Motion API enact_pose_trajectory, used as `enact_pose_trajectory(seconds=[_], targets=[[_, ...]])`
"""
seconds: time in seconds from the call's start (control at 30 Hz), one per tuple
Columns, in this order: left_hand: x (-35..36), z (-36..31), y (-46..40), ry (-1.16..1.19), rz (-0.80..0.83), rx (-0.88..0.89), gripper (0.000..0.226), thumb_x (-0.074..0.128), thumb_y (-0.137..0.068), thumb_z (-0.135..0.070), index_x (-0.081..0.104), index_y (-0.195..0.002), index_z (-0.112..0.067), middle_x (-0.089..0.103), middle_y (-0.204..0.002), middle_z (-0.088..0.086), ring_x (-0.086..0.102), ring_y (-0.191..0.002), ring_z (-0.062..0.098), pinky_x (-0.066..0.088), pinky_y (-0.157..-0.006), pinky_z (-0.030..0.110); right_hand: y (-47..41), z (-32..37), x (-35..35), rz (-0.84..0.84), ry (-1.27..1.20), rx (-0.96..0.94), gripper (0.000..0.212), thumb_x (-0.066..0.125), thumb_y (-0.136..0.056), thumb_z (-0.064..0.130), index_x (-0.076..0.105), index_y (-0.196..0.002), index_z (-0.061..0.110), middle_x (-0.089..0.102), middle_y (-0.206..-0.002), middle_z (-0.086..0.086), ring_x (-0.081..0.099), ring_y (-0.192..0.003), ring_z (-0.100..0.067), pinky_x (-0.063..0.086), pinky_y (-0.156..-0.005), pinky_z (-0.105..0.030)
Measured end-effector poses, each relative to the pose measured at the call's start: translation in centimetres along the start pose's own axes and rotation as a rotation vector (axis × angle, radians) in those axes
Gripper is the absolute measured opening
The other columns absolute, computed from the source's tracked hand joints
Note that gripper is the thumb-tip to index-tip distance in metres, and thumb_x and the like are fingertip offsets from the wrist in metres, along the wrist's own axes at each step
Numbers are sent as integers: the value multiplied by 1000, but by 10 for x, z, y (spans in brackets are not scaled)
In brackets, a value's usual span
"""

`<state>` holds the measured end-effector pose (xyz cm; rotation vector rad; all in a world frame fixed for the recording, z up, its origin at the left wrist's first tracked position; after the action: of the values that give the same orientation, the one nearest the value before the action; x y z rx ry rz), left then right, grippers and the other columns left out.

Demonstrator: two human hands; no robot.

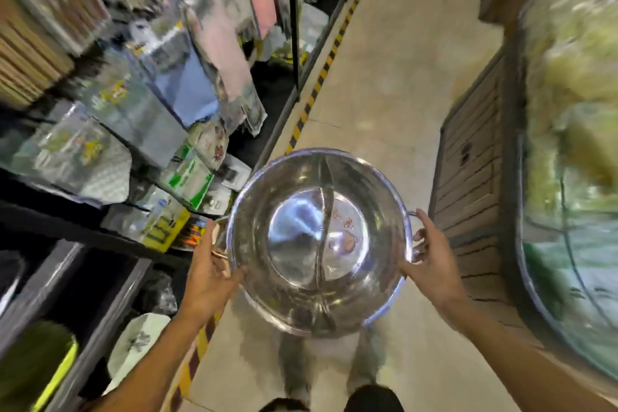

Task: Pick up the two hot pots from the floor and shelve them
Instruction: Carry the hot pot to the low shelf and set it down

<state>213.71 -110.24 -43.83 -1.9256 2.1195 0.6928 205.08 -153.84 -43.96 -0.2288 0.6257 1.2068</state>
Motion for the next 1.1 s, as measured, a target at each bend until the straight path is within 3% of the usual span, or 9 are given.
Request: enact_pose_trajectory(seconds=[0.13,0.23,0.3,0.7,0.8,0.9,0.93,1.03,1.1], targets=[[-17,-43,20,24,-16,52,111,90,-69,-27,21,-155,-34,52,-143,15,62,-119,21,56,-90,37,20,29,-31,-44,-63,-27,104,93,-66,27,33,-149,49,51,-104,4,55,-82,-19,58,-71,-45],[-18,-67,22,60,-15,164,105,86,-73,-13,20,-153,-28,40,-146,-10,43,-113,-30,41,-82,-3,25,43,-47,-37,-39,-88,100,89,-67,40,30,-148,51,52,-103,4,55,-80,-7,55,-65,-34],[-17,-73,27,59,-13,143,106,87,-73,-13,22,-155,-27,37,-139,-17,42,-93,-39,35,-73,-9,22,50,-58,-22,-22,-115,99,85,-69,49,29,-150,47,52,-99,5,56,-79,-5,53,-60,-25],[-46,-64,147,-24,-436,-101,112,88,-71,-21,17,-158,-25,53,-99,-21,61,-74,-3,56,-70,22,-28,97,-24,286,-5,-367,91,84,-76,38,33,-151,40,52,-101,1,58,-75,-6,49,-59,-14],[-57,-51,201,-45,-569,-171,111,86,-74,-24,15,-158,-26,43,-100,-32,54,-79,-22,45,-67,9,-25,112,14,423,-12,-407,92,85,-77,35,32,-152,36,55,-101,0,60,-76,-5,49,-58,-16],[-71,-34,261,-8,-690,-245,110,86,-73,-21,16,-158,-24,58,-118,-12,60,-83,6,54,-73,22,-7,134,61,564,20,-473,93,86,-74,38,34,-151,38,59,-102,-4,62,-78,-6,51,-59,-17],[-75,-28,283,-10,-726,-273,109,86,-73,-18,18,-158,-23,61,-117,-1,60,-82,17,55,-72,27,1,143,77,616,16,-486,96,88,-70,42,35,-150,37,60,-104,-5,63,-80,-6,52,-60,-17],[-85,-10,363,3,-885,-345,107,86,-74,-14,20,-157,-19,58,-109,-10,59,-78,-2,51,-64,17,44,173,124,740,-3,-581,102,86,-66,53,35,-152,34,61,-126,-6,63,-104,-9,57,-75,-24],[-90,-2,419,24,-981,-394,104,86,-74,-16,23,-157,-18,61,-115,-2,62,-86,7,55,-73,33,81,195,151,808,2,-651,99,87,-69,50,34,-151,37,56,-141,3,55,-121,-13,56,-88,-30]])
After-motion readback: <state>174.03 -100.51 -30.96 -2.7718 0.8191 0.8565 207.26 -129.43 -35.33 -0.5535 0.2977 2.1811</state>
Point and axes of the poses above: each hand's wrist, its own y-axis away from the middle knuckle, its own x-axis out of the palm, z = x × y, the point moved 8 cm from there along -y, towards the middle knuckle
